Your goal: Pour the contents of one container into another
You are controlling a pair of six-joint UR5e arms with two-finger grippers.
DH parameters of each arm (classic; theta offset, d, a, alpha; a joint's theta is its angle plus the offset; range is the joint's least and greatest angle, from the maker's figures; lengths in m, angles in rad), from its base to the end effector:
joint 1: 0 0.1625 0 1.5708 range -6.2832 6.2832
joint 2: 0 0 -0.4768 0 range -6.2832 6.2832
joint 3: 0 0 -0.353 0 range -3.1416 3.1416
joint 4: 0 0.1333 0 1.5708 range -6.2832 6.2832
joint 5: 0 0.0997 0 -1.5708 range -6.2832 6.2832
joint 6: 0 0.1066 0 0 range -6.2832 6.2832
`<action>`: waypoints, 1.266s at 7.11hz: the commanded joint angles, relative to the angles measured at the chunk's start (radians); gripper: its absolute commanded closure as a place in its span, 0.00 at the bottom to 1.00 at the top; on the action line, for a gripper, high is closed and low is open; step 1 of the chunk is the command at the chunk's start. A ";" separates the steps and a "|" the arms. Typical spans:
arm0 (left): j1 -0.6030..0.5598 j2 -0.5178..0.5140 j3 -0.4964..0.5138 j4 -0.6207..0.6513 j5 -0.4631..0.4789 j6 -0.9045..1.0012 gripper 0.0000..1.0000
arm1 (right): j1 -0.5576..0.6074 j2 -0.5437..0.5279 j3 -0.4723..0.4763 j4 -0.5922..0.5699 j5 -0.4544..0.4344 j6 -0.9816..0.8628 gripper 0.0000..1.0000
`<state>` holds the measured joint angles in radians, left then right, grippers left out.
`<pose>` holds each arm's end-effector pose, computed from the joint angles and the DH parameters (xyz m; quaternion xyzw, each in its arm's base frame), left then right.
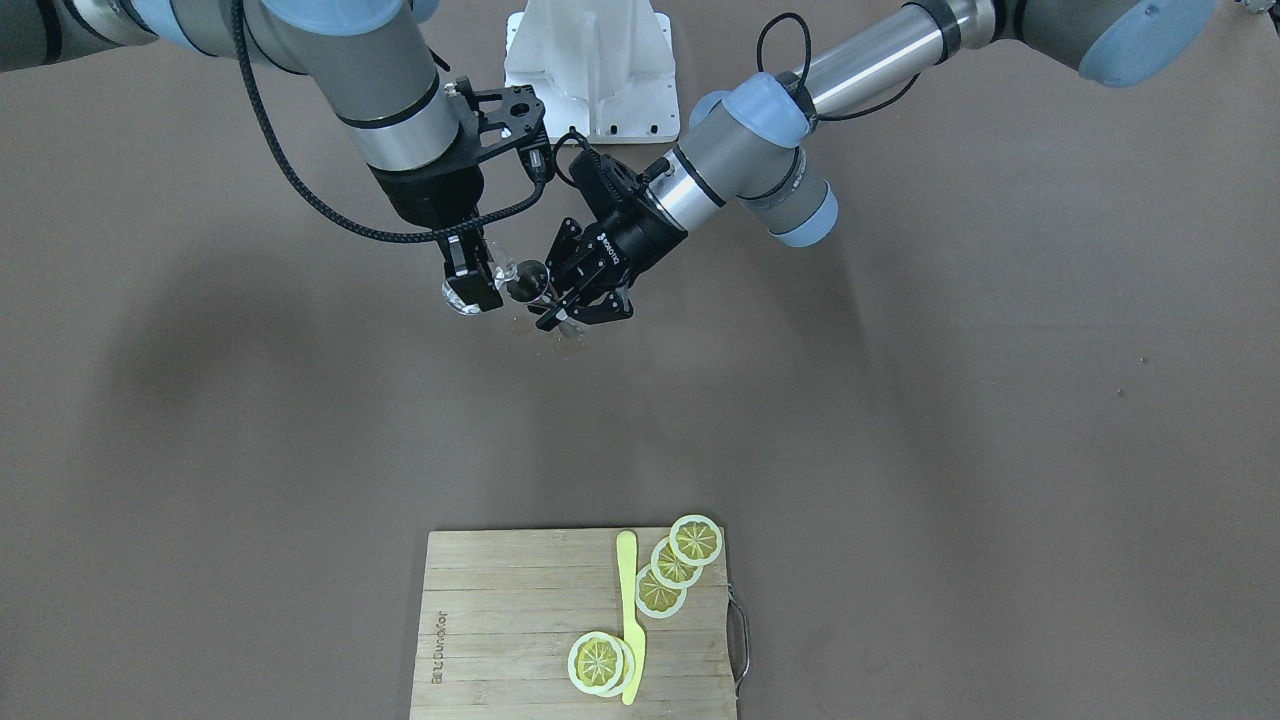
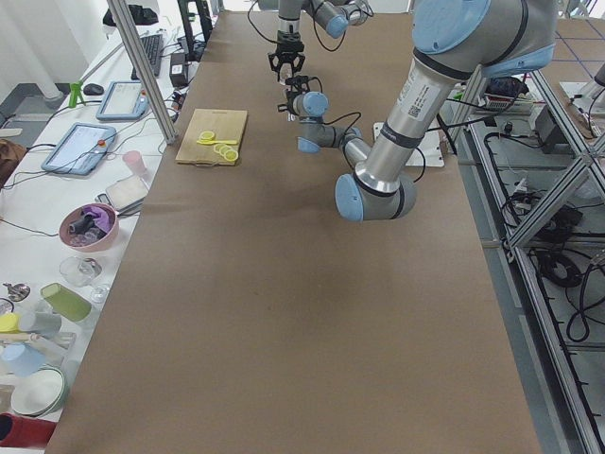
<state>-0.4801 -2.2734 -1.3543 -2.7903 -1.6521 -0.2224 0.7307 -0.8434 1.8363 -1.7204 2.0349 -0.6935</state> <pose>0.5740 -0.4394 0.2484 0.5797 0.4805 0.3043 0.5835 -0.4250 -0.4958 0.2119 0.3819 -0.2384 -0.6839 0.5741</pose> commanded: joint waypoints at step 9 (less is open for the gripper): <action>0.002 0.014 -0.002 -0.015 -0.002 0.000 1.00 | -0.027 0.029 0.000 -0.053 -0.070 -0.061 1.00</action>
<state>-0.4787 -2.2600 -1.3559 -2.8037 -1.6536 -0.2224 0.7063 -0.8152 1.8351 -1.7714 1.9744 -0.7541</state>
